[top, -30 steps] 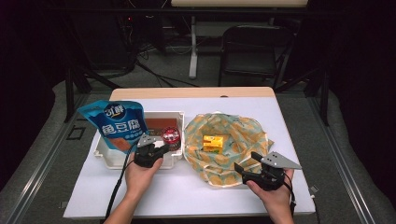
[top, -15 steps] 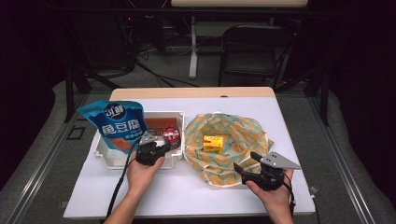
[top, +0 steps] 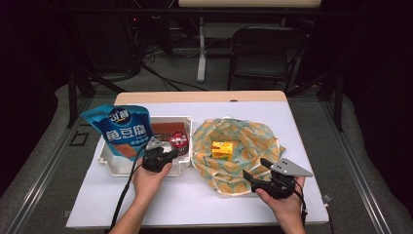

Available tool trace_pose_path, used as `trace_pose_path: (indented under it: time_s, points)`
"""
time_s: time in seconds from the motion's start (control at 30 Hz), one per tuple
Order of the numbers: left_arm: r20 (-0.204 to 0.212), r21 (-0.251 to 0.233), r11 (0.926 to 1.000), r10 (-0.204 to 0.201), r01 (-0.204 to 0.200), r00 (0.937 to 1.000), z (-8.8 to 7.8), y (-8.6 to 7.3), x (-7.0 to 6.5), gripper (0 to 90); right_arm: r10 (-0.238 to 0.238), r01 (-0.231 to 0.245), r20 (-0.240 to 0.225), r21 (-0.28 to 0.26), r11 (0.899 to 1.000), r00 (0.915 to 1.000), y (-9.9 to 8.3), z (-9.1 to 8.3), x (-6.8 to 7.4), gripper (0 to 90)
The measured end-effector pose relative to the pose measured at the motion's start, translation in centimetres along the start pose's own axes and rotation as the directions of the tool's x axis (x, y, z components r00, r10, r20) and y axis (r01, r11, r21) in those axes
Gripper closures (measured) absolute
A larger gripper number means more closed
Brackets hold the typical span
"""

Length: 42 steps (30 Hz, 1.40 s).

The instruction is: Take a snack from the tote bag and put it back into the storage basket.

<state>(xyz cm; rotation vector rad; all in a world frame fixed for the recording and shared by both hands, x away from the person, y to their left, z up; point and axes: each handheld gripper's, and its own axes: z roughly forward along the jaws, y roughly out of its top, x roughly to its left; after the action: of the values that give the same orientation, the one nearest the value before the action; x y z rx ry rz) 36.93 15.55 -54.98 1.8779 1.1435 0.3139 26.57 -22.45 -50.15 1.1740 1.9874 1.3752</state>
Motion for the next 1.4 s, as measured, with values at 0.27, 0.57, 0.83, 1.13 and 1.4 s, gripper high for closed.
trace_pose_path:
  time_s: [0.27, 0.57, 0.83, 1.13, 1.4]
  points:
    - [0.032, -0.075, 0.9972, -0.003, 0.006, 0.9995, -1.5, -0.1, -0.1, 81.8, -0.006, 0.006, 0.005, -0.018, 1.0, 1.0, 0.4, -0.1, -0.1, 23.9]
    - [-0.003, -0.115, 0.9892, 0.091, -0.091, 0.9958, -4.4, -0.6, -0.7, 60.4, -0.018, 0.018, -0.009, -0.032, 0.999, 0.9998, 1.4, 0.6, -0.2, 27.6]
    - [0.043, -0.209, 0.9777, 0.026, -0.017, 0.9987, -6.6, -1.3, 0.7, 45.1, -0.053, 0.052, -0.023, -0.037, 0.998, 0.9983, 2.6, 1.9, -0.2, 31.2]
    - [0.122, -0.287, 0.9571, 0.079, -0.041, 0.9894, -8.2, -1.3, 0.0, 35.1, -0.075, 0.074, -0.058, -0.011, 0.997, 0.9955, 3.4, 3.7, -0.4, 31.0]
    - [0.138, -0.285, 0.9572, 0.094, -0.051, 0.986, -8.3, -1.2, -0.8, 23.0, -0.095, 0.097, -0.089, 0.023, 0.995, 0.9915, 3.6, 5.4, -0.3, 31.1]
